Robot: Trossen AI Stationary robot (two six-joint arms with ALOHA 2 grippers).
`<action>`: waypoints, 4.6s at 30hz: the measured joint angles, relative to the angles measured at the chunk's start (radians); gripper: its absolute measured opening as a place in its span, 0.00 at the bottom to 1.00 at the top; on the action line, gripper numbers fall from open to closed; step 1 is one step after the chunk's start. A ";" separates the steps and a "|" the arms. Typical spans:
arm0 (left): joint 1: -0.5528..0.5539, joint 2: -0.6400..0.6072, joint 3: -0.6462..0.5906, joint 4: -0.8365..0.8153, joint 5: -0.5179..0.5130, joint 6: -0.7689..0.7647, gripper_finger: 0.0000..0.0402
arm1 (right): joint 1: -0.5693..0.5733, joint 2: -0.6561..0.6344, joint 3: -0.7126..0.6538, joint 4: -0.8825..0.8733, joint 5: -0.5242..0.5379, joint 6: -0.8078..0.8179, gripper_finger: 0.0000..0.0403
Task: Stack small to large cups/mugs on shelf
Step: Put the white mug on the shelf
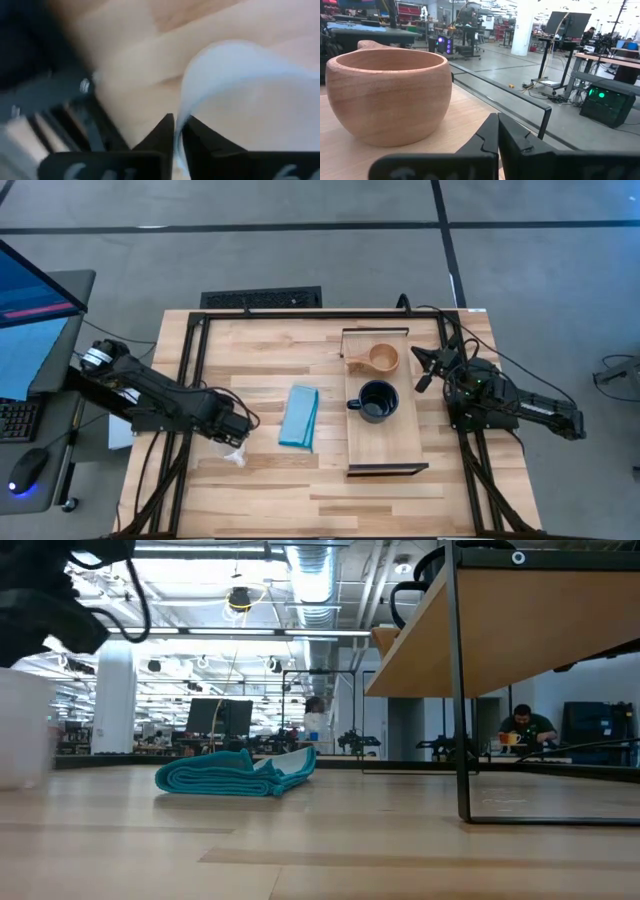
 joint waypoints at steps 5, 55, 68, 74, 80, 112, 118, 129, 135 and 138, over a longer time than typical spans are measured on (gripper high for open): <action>0.057 -0.003 0.003 0.082 -0.083 0.263 0.03 | 0.000 0.000 0.000 0.000 0.000 0.000 0.06; 0.287 0.120 0.532 0.406 -0.262 1.537 0.00 | 0.000 0.001 0.000 0.001 0.000 0.000 0.05; 0.286 0.407 0.844 0.300 -0.076 1.772 0.00 | 0.000 0.001 0.000 0.001 0.000 0.016 0.06; 0.267 0.469 1.008 0.225 -0.052 1.822 0.00 | -0.001 0.001 0.000 0.001 0.000 0.016 0.06; 0.232 0.477 1.067 0.216 -0.057 1.867 0.00 | -0.001 0.001 0.000 0.001 0.000 0.016 0.06; 0.154 0.853 1.067 -0.026 -0.022 1.873 0.00 | -0.001 0.009 0.000 0.001 0.004 0.027 0.06; 0.123 0.854 1.068 0.009 -0.083 1.816 0.00 | -0.001 0.009 0.000 0.001 0.004 0.027 0.06; 0.118 0.853 1.047 0.035 -0.111 1.755 0.01 | -0.001 0.009 0.000 0.001 0.004 0.027 0.05; 0.119 0.853 1.047 0.038 -0.106 1.752 0.05 | -0.001 0.009 0.000 0.000 0.004 0.026 0.06; 0.119 0.853 1.047 0.038 -0.104 1.755 0.06 | -0.001 0.009 0.000 0.000 0.004 0.026 0.06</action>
